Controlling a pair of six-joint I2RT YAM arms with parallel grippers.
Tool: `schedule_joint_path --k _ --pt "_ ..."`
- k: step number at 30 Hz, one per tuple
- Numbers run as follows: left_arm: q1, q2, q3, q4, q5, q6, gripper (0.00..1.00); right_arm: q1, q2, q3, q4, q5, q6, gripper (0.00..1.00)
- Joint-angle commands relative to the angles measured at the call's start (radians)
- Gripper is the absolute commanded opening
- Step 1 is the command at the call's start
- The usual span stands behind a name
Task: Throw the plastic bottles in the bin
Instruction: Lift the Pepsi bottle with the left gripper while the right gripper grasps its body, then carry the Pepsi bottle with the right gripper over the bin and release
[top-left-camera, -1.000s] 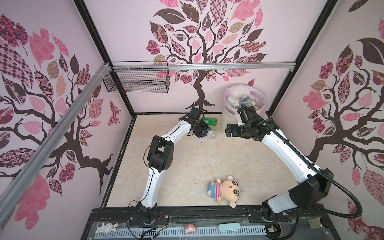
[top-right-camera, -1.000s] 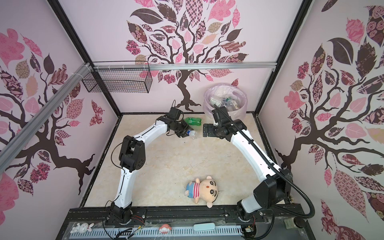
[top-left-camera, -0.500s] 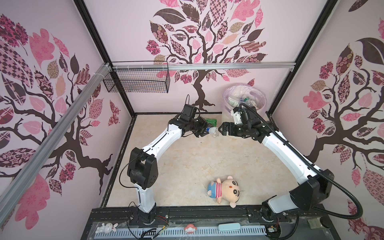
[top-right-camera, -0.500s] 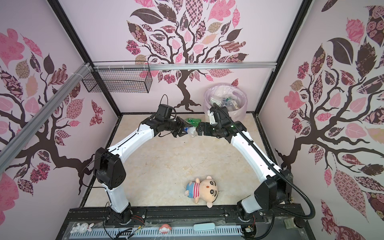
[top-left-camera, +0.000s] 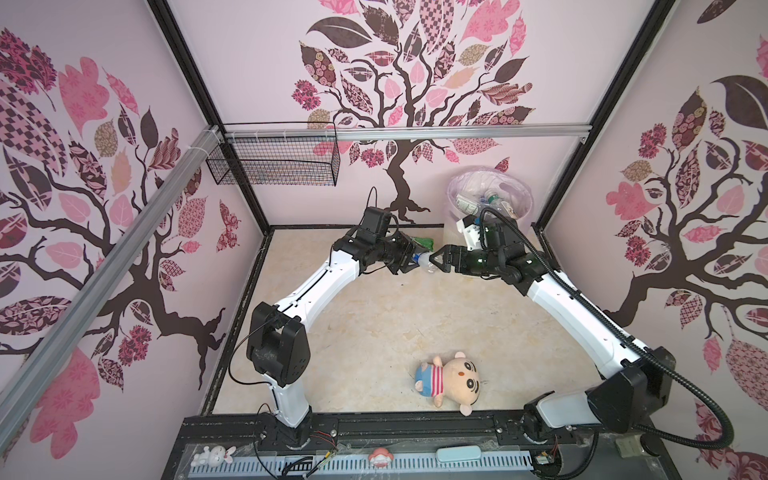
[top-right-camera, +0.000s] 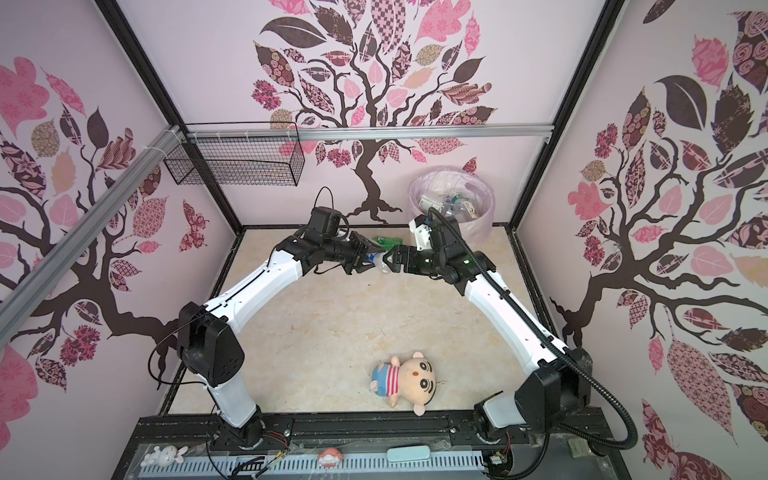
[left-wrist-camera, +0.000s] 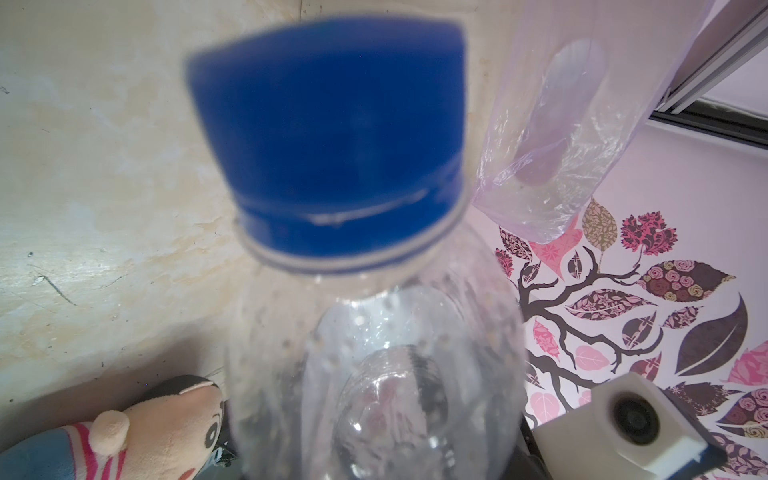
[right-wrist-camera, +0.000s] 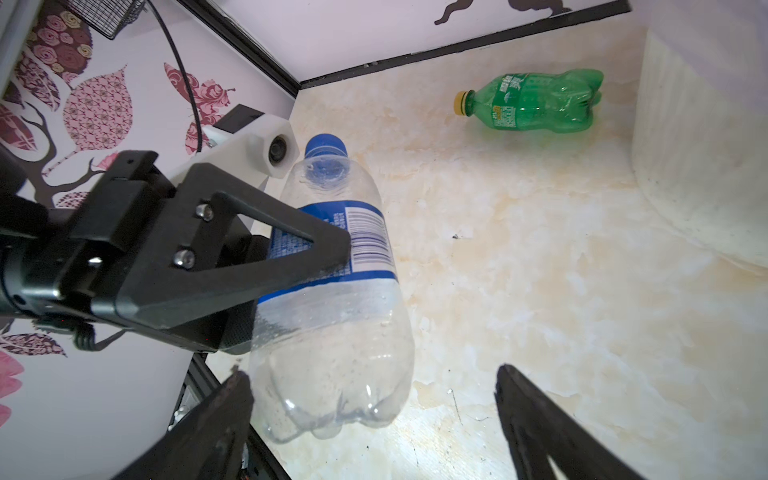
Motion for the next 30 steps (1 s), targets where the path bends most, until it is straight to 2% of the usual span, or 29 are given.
schedule_joint_path --k 1,6,11,16,18,21,25,30 --pt "-0.016 0.015 0.076 0.011 0.029 -0.013 0.43 0.004 -0.030 -0.007 0.034 -0.037 0.018 0.91" --pt "-0.028 0.027 0.104 0.016 0.036 -0.032 0.44 0.005 -0.006 0.007 0.047 -0.068 0.027 0.86" --pt "-0.031 0.029 0.111 0.016 0.035 -0.037 0.45 0.005 0.016 0.022 0.060 -0.079 0.035 0.76" --pt "-0.031 0.030 0.120 0.020 0.038 -0.044 0.48 0.005 0.034 0.045 0.055 -0.074 0.034 0.60" --pt "-0.031 0.033 0.126 0.019 0.036 -0.042 0.54 0.005 0.041 0.057 0.045 -0.070 0.038 0.54" --pt "-0.024 0.040 0.148 0.007 0.037 -0.040 0.70 0.005 0.051 0.106 -0.001 -0.039 0.030 0.49" --pt "0.023 0.058 0.227 -0.025 0.032 -0.036 0.97 0.001 0.077 0.221 -0.110 0.037 -0.005 0.46" --pt "0.099 0.085 0.399 -0.086 0.025 -0.029 0.97 -0.048 0.121 0.406 -0.238 0.114 -0.035 0.44"
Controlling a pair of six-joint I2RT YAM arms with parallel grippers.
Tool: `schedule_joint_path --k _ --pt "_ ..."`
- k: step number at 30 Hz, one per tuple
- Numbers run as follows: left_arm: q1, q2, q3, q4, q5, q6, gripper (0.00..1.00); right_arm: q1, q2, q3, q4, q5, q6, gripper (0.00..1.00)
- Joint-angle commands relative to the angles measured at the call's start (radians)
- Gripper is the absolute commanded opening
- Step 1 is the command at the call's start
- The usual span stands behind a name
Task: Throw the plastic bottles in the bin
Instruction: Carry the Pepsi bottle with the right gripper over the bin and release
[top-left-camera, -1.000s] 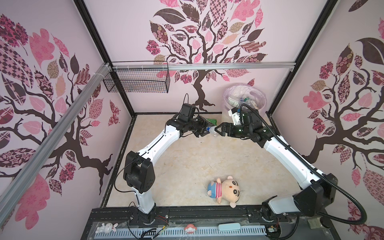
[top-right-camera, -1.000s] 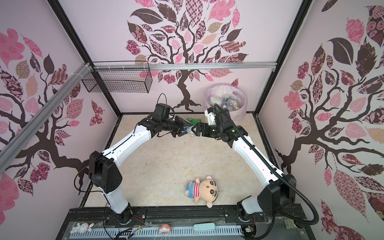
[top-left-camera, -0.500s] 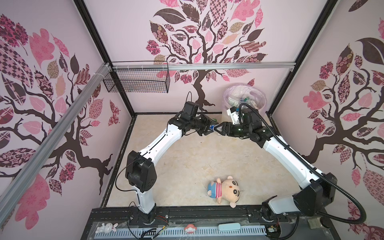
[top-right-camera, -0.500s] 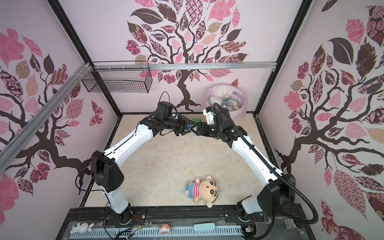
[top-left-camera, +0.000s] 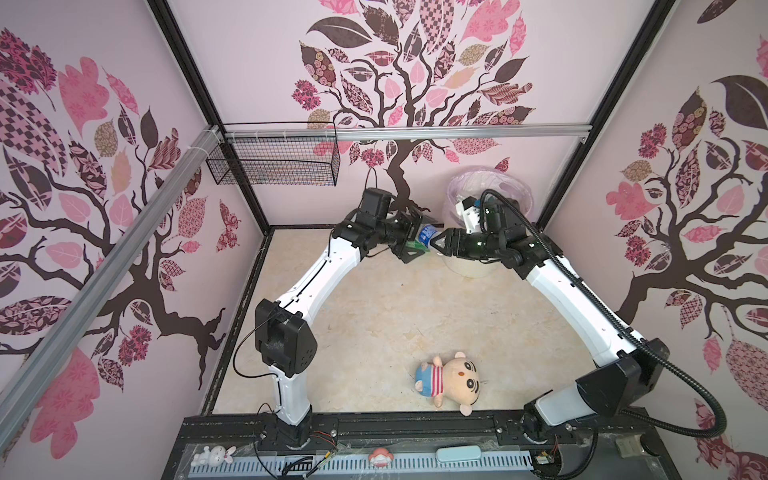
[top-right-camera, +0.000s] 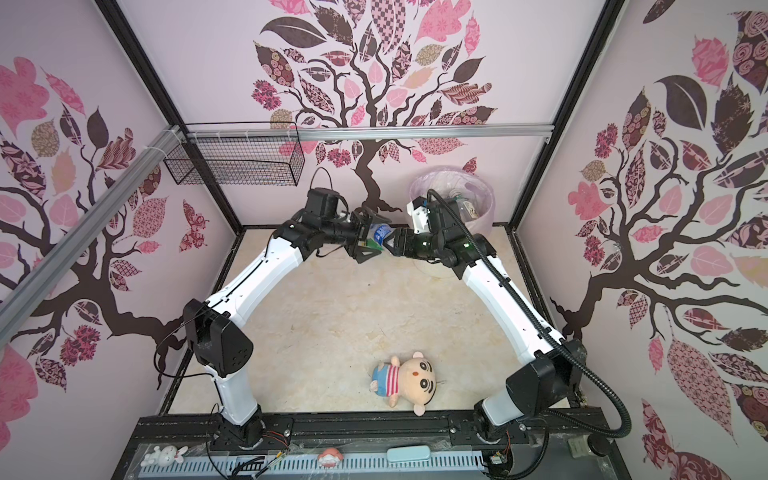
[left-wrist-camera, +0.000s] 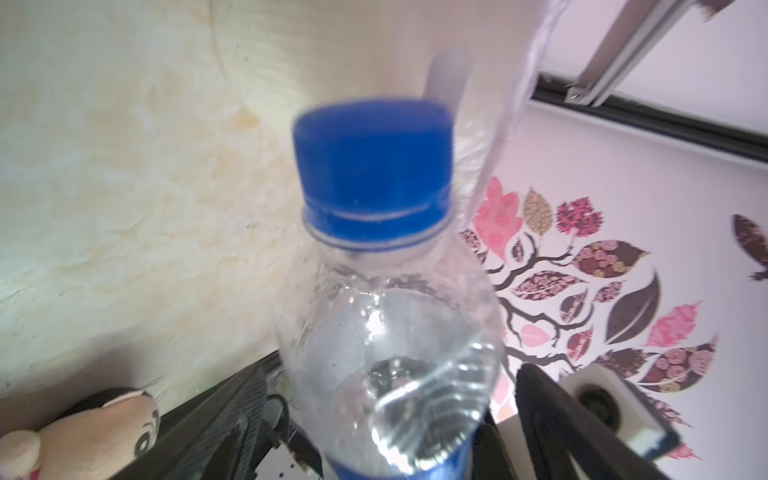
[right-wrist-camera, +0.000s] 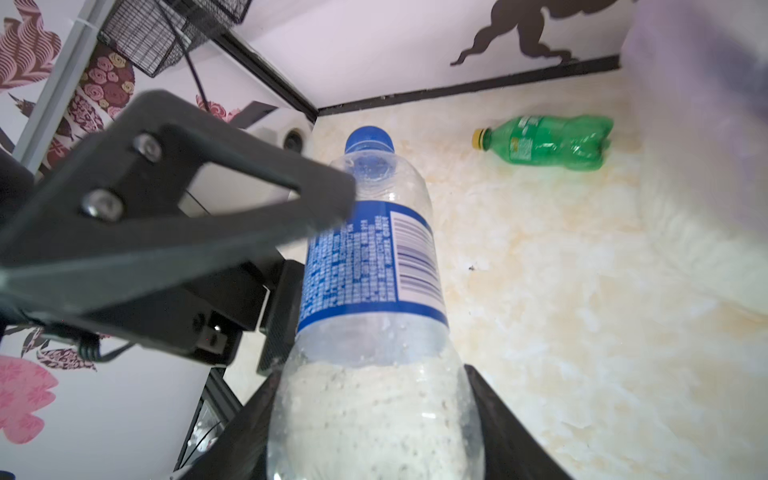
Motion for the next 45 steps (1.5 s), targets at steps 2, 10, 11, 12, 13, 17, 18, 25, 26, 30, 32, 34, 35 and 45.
schedule_joint_path --k 2,10,11,12,13,17,18,25,26,30,32,34,35,45 --pt "0.066 0.008 0.153 -0.041 -0.002 0.016 0.97 -0.072 0.048 0.207 -0.168 0.106 -0.032 0.43" --pt "0.080 0.039 0.324 -0.079 0.026 0.057 0.97 -0.169 0.163 0.622 -0.333 0.417 -0.052 0.44" --pt "0.079 0.034 0.322 -0.089 0.028 0.068 0.97 -0.171 0.174 0.667 -0.339 0.447 -0.054 0.44" --pt "0.078 0.027 0.315 -0.097 0.031 0.078 0.97 -0.171 0.184 0.717 -0.340 0.478 -0.055 0.44" --pt "0.078 0.019 0.303 -0.102 0.036 0.082 0.97 -0.171 0.190 0.754 -0.333 0.510 -0.053 0.44" --pt "0.080 -0.014 0.232 -0.100 0.057 0.085 0.97 -0.170 0.189 0.758 -0.247 0.573 -0.060 0.46" --pt "0.080 -0.024 0.209 -0.094 0.062 0.082 0.97 -0.171 0.197 0.733 -0.222 0.575 -0.065 0.46" --pt "0.093 -0.075 0.097 -0.071 0.078 0.082 0.97 -0.185 0.466 0.850 -0.362 0.603 -0.061 0.79" --pt "0.094 -0.079 0.089 -0.071 0.078 0.082 0.97 -0.186 0.494 0.901 -0.392 0.616 -0.056 0.87" --pt "0.096 -0.088 0.061 -0.060 0.084 0.089 0.97 -0.186 0.488 0.958 -0.403 0.610 -0.041 0.99" --pt "0.096 -0.090 0.051 -0.067 0.077 0.096 0.97 -0.186 0.436 0.894 -0.377 0.608 -0.036 0.99" --pt "0.096 -0.092 0.032 -0.068 0.067 0.097 0.97 -0.186 0.371 0.805 -0.354 0.607 -0.030 1.00" --pt "0.096 -0.094 0.026 -0.069 0.064 0.097 0.97 -0.185 0.342 0.767 -0.345 0.607 -0.027 0.99" --pt "0.100 -0.009 -0.002 -0.052 -0.017 0.126 0.97 -0.183 0.082 0.411 -0.287 0.520 0.006 1.00"
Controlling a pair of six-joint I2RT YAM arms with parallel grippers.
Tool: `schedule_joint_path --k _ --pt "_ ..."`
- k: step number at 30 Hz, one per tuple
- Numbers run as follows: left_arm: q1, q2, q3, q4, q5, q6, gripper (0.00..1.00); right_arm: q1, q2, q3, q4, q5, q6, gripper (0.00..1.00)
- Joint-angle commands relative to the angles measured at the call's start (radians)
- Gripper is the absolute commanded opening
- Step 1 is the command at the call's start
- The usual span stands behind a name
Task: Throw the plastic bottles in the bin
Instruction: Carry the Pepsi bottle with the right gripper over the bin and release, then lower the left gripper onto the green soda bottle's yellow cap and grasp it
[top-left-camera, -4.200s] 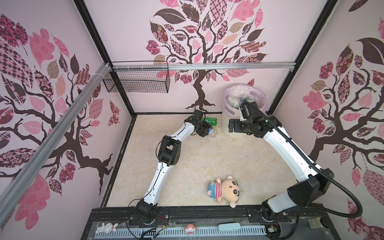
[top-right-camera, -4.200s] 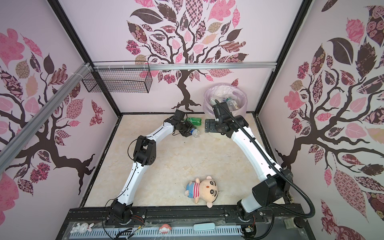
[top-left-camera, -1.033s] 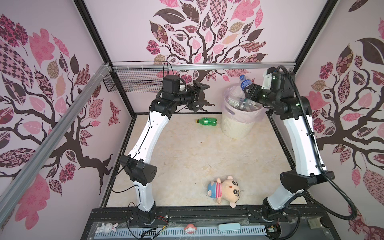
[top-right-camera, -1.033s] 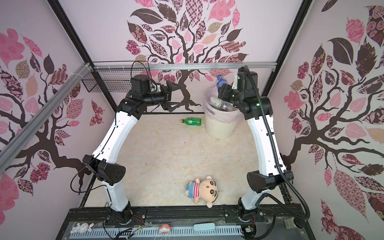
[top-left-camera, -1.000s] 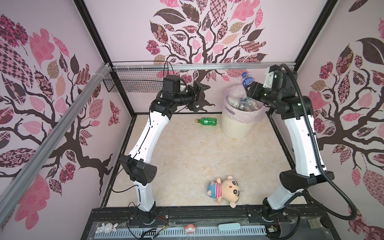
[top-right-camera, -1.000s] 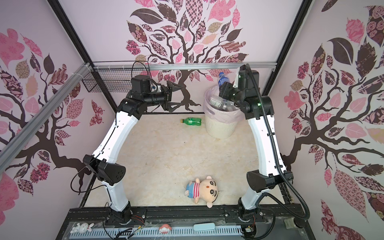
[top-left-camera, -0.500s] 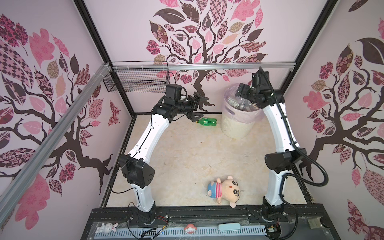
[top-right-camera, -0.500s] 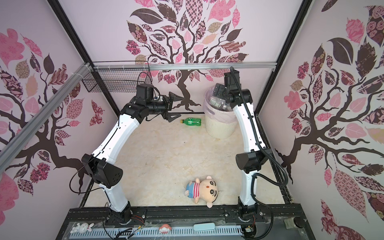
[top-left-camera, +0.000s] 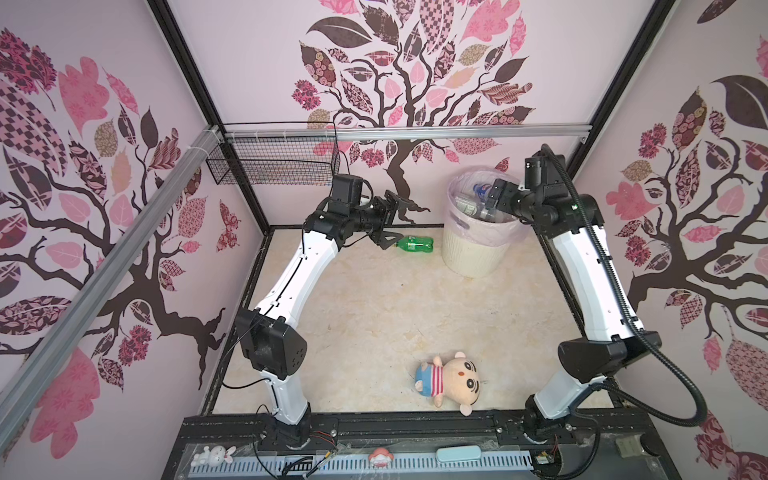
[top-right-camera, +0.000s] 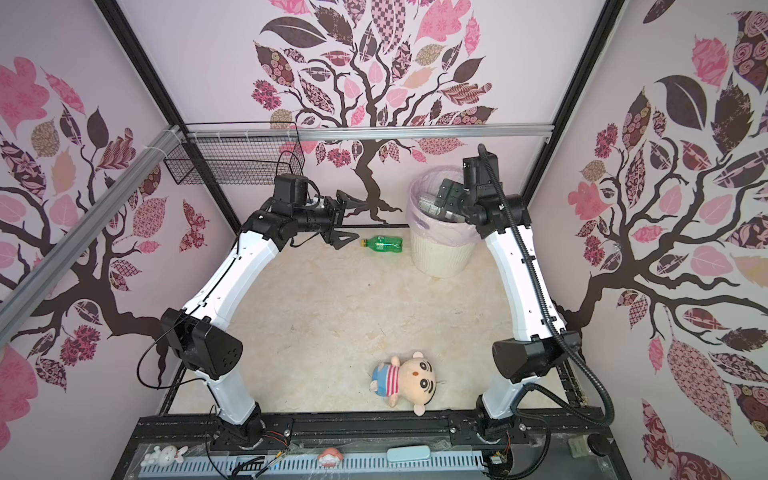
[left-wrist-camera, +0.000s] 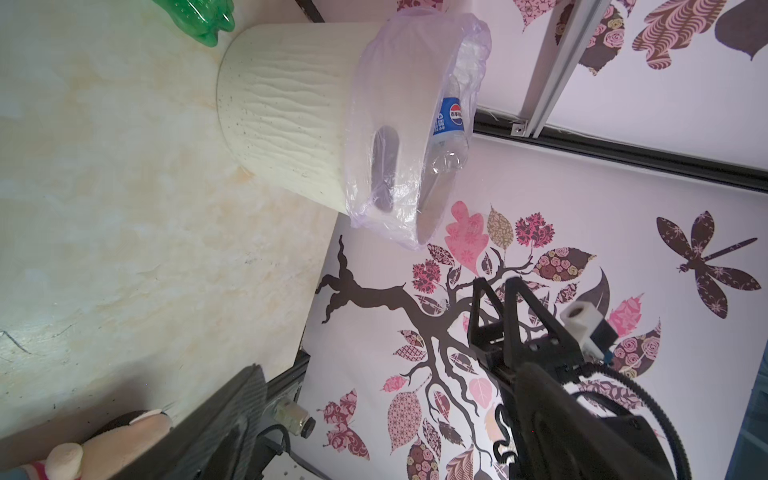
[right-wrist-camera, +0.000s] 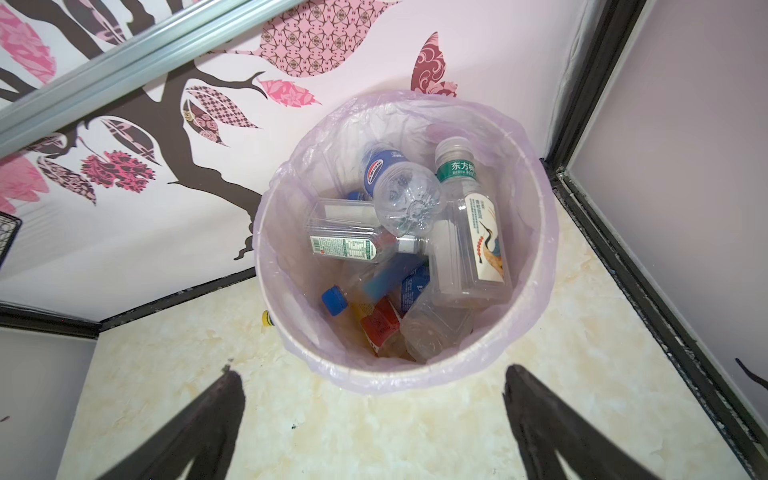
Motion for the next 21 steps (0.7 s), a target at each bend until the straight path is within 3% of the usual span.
schedule_joint_path --k 1,12,21 --pt "0.005 0.066 0.008 0.029 -0.040 0.036 0.97 0.001 -0.085 -0.084 0.025 -0.060 0.023 1.00" --pt "0.047 0.392 0.173 0.033 -0.123 0.068 0.97 0.104 -0.233 -0.333 0.026 -0.146 -0.039 1.00" --pt "0.062 0.565 0.191 0.188 -0.209 -0.086 0.97 0.136 -0.270 -0.415 0.024 -0.168 -0.076 1.00"
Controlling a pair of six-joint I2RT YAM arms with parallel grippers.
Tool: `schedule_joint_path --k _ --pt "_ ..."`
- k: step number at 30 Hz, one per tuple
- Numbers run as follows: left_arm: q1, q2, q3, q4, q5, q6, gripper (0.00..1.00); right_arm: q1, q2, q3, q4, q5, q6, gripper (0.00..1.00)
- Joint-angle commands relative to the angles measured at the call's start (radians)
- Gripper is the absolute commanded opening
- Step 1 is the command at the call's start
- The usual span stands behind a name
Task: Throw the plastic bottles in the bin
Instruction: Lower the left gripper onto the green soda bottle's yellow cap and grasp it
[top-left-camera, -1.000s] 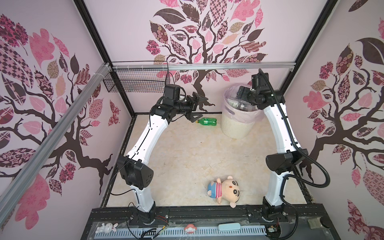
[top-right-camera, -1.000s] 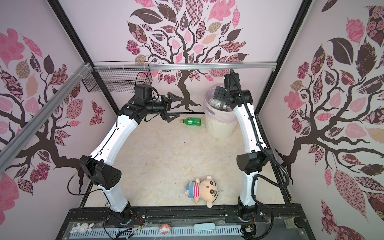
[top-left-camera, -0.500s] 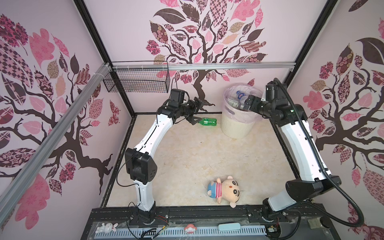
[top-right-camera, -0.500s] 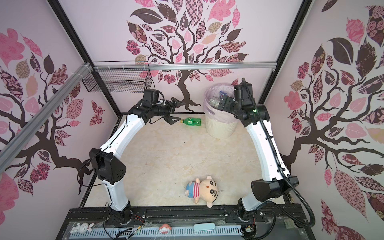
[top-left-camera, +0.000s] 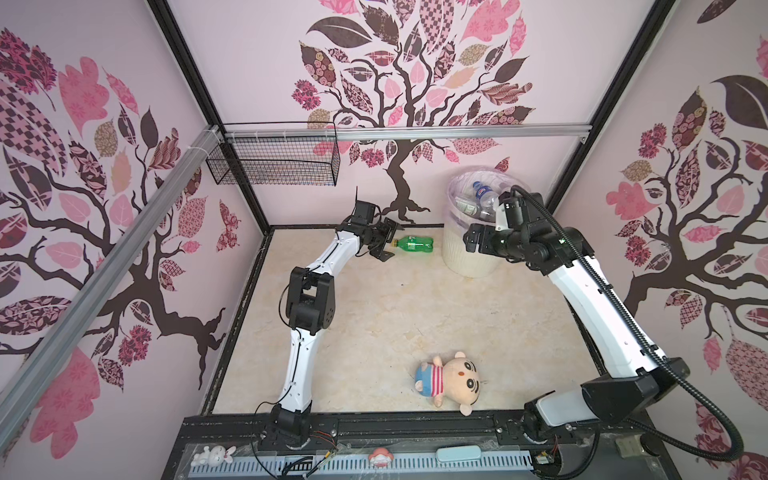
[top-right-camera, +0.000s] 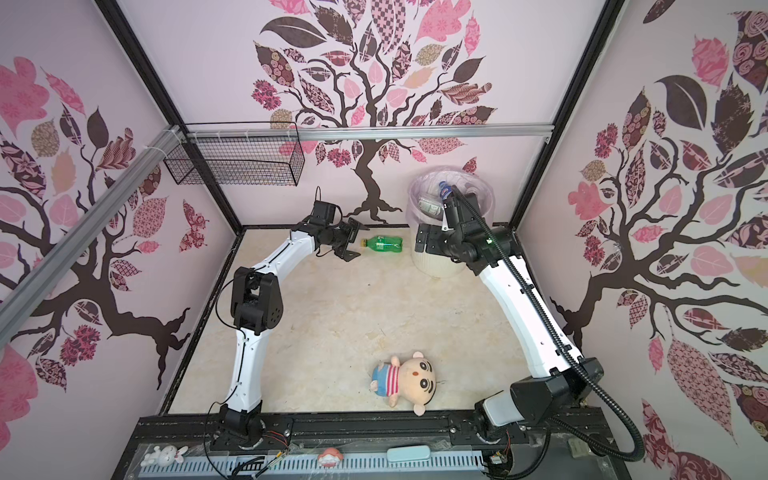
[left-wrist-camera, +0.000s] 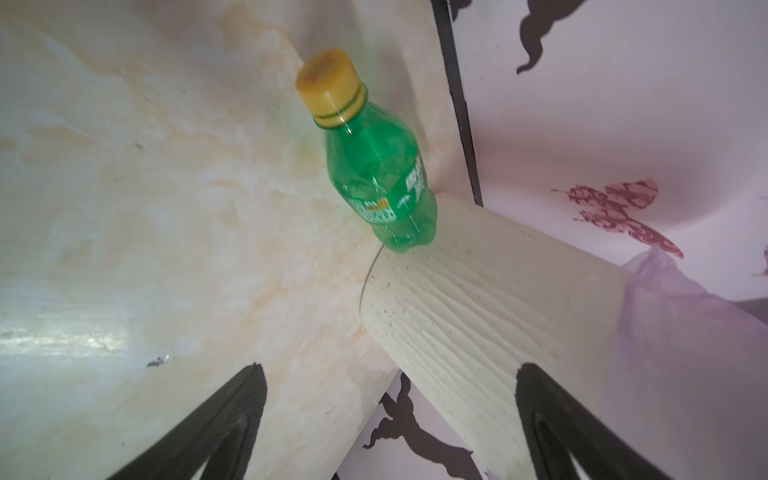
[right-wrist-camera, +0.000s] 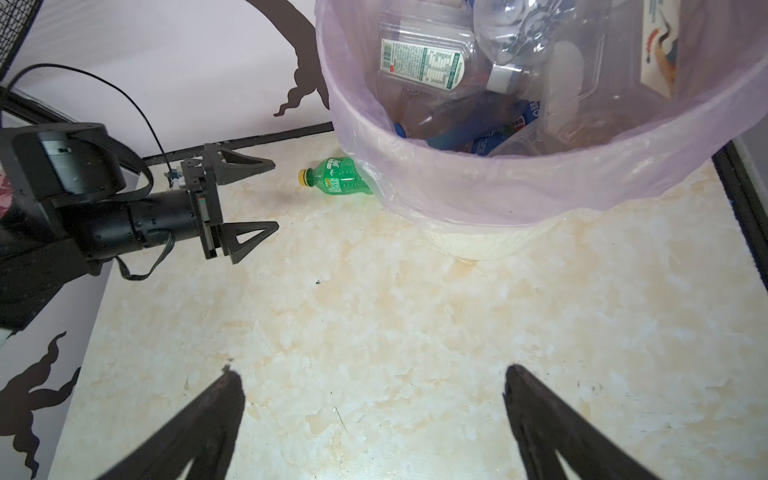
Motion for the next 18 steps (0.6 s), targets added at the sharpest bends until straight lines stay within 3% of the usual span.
schedule_joint_path --k 1,18 --pt "-0.004 0.043 0.050 0.106 -0.058 -0.088 0.97 0.000 -0.053 -0.012 0.003 -0.025 -0.031 1.00" --pt "-0.002 0.347 0.308 0.162 -0.271 -0.324 0.83 0.042 0.028 0.049 -0.004 -0.039 -0.106 1.00"
